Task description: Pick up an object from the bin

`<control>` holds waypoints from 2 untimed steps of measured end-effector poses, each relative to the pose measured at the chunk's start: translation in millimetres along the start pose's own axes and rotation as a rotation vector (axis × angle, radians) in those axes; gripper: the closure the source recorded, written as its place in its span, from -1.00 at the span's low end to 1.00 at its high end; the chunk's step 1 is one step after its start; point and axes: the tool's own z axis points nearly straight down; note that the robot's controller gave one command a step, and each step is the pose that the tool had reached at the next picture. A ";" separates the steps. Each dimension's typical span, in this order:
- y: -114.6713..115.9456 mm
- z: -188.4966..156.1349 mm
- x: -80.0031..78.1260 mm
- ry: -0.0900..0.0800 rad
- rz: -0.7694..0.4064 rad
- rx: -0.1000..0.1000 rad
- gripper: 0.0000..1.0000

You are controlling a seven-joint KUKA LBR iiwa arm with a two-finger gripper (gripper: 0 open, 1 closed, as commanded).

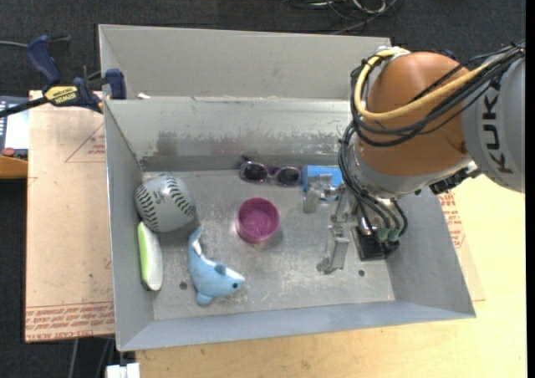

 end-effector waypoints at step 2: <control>25.3 78.0 -40.4 -0.010 -0.184 0.000 -1.00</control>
Offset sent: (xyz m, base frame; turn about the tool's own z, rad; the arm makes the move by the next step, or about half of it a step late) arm 0.0786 0.0528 -0.1706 -0.3878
